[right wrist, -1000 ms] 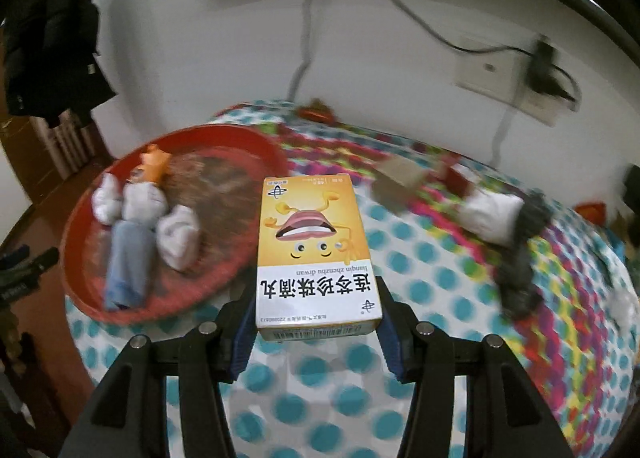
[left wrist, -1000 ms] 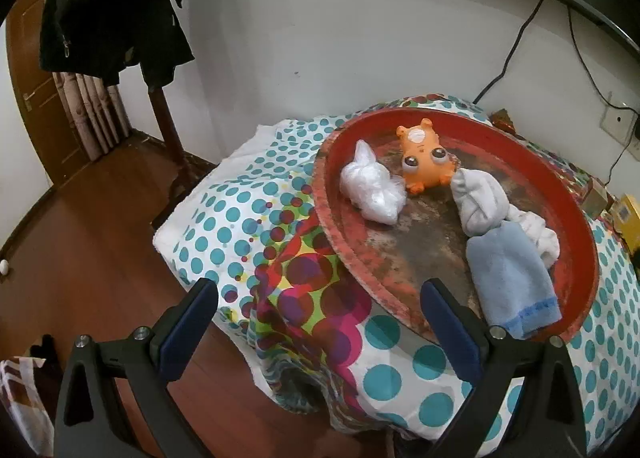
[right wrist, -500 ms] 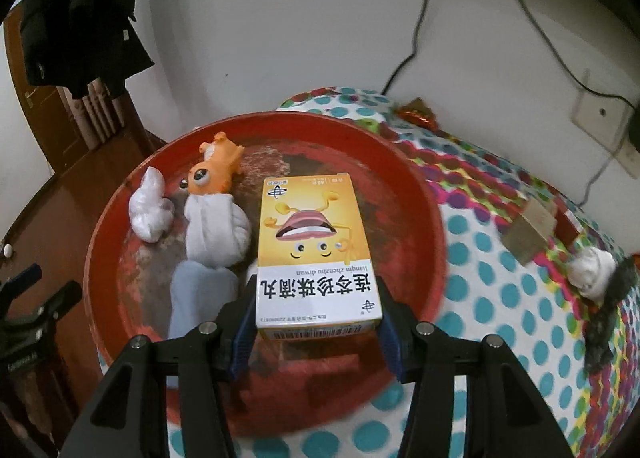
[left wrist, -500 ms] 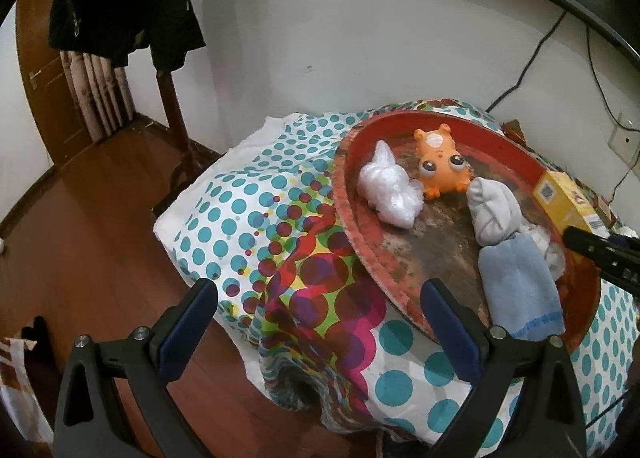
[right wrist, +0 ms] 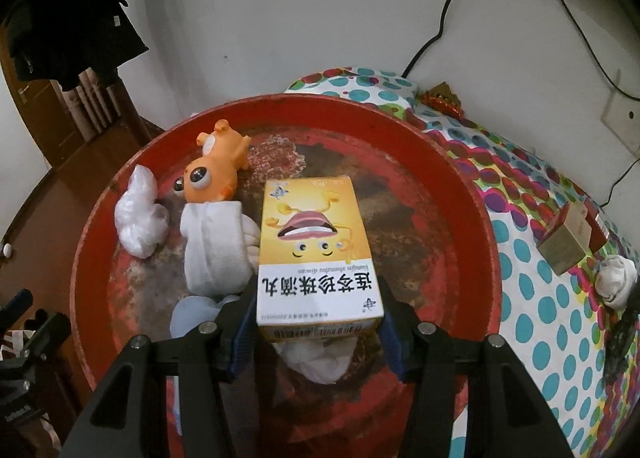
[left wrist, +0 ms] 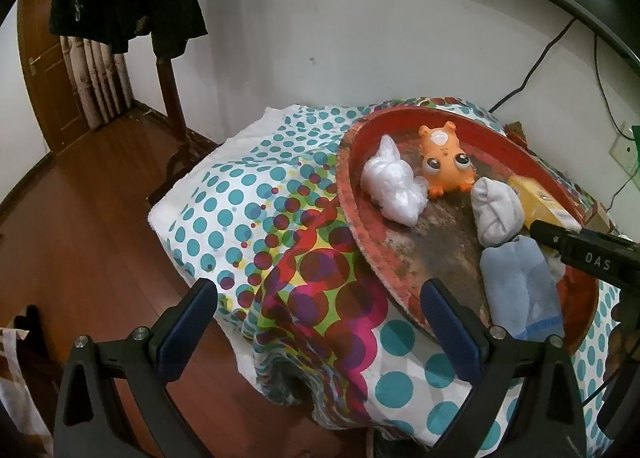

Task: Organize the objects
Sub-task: 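Carry the yellow medicine box onto the red tray and open the right tool, then move the right tool to the black plastic bag and grasp it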

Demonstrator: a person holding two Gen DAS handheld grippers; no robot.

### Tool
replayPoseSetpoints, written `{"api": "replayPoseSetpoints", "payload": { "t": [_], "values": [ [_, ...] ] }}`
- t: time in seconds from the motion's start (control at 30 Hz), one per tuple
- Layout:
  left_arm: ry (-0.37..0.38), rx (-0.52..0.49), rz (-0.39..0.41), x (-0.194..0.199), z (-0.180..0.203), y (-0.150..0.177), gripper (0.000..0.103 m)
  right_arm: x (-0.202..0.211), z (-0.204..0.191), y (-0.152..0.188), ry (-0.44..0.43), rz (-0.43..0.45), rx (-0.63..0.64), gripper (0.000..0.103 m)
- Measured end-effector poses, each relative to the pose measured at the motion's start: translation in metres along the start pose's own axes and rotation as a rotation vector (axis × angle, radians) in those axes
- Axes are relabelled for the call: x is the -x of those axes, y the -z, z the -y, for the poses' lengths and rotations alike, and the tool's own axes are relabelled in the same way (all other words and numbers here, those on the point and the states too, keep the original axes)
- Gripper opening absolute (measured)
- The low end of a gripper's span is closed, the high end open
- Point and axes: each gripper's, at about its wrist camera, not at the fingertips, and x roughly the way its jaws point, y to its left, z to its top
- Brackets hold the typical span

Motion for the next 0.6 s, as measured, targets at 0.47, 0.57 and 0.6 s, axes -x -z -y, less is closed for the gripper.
{"api": "replayPoseSetpoints", "payload": {
  "t": [0.47, 0.57, 0.6],
  "values": [
    [-0.017, -0.022, 0.004, 0.0, 0.002, 0.002, 0.101, 0.061, 0.077, 0.039, 0.064, 0.085, -0.082, 0.06],
    [-0.027, -0.04, 0.01, 0.001, 0.006, 0.003, 0.101, 0.072, 0.125, 0.053, 0.142, 0.085, -0.144, 0.06],
    [-0.025, -0.048, 0.01, 0.001, 0.008, 0.003, 0.101, 0.076, 0.145, 0.059, 0.171, 0.081, -0.175, 0.06]
  ]
}}
